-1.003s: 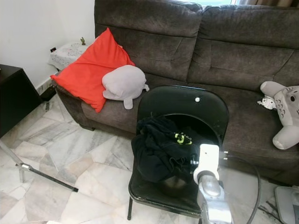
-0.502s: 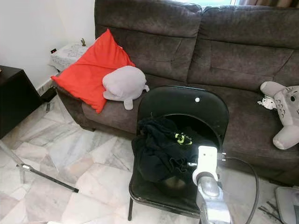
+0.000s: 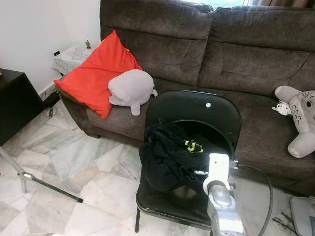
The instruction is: Hang hanger
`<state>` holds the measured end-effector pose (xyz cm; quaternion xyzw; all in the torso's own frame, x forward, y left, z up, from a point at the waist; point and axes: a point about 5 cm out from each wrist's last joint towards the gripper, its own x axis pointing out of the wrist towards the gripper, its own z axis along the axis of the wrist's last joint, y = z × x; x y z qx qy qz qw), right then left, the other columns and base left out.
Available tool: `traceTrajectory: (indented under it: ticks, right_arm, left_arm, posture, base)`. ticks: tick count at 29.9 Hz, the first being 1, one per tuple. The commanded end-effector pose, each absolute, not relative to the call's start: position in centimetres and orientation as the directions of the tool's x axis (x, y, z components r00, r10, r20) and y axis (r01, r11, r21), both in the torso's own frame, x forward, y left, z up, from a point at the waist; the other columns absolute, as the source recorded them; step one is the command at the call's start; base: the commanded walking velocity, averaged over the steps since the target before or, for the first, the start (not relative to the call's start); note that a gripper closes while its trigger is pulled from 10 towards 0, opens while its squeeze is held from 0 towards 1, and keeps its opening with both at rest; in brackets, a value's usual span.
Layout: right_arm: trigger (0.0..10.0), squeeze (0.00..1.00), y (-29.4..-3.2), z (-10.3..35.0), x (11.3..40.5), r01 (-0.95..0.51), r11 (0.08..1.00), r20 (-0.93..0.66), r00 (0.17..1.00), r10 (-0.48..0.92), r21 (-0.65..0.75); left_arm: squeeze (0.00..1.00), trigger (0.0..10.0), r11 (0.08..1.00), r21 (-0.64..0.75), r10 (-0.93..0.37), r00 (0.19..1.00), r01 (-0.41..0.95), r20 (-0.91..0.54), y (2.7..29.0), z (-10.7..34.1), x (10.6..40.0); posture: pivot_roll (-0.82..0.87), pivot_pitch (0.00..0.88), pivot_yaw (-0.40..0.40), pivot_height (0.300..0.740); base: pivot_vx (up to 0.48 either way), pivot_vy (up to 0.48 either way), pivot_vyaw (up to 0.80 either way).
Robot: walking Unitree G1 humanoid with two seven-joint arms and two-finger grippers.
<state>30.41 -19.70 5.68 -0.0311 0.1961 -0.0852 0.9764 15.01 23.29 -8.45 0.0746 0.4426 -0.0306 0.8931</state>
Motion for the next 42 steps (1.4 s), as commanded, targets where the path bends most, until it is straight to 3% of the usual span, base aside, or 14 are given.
traceTrajectory:
  ticks: [1,7,16,32,42]
  right_arm:
    - [0.0,0.00,-19.7,5.8,30.6,0.161,0.983,-0.373,0.909,-0.184,-0.092]
    - [0.0,0.00,-20.4,6.6,30.8,0.213,0.969,-0.320,0.916,-0.242,-0.123]
    - [0.0,0.00,-20.5,12.4,31.8,0.317,0.946,0.026,0.948,-0.316,-0.069]
    - [0.0,0.00,-20.2,16.0,32.0,0.329,0.944,0.203,0.924,-0.323,0.007]
    - [0.0,0.00,-19.9,18.7,33.0,0.264,0.963,0.307,0.921,-0.238,-0.045]
  left_arm:
    - [0.00,10.0,0.984,0.115,0.015,0.576,0.138,-0.818,23.6,-8.7,14.2]
    - [0.00,10.0,0.983,0.118,0.017,0.575,0.139,-0.818,23.7,-8.7,14.2]
    - [0.00,10.0,0.983,0.120,0.017,0.576,0.141,-0.817,23.7,-8.7,14.3]
    - [0.00,10.0,0.983,0.119,0.017,0.575,0.140,-0.818,23.6,-8.7,14.3]
    - [0.00,10.0,0.983,0.118,0.019,0.567,0.139,-0.824,23.4,-8.9,14.1]
  posture:
    - [-0.01,0.066,0.072,0.740]
    - [-0.01,0.066,0.074,0.740]
    - [-0.02,0.070,0.079,0.740]
    - [-0.02,0.072,0.077,0.740]
    - [-0.02,0.071,0.076,0.740]
  base:
    - [0.000,0.000,0.00]
    - [0.000,0.000,0.00]
    - [0.000,0.000,0.00]
    - [0.000,0.000,0.00]
    - [0.000,0.000,0.00]
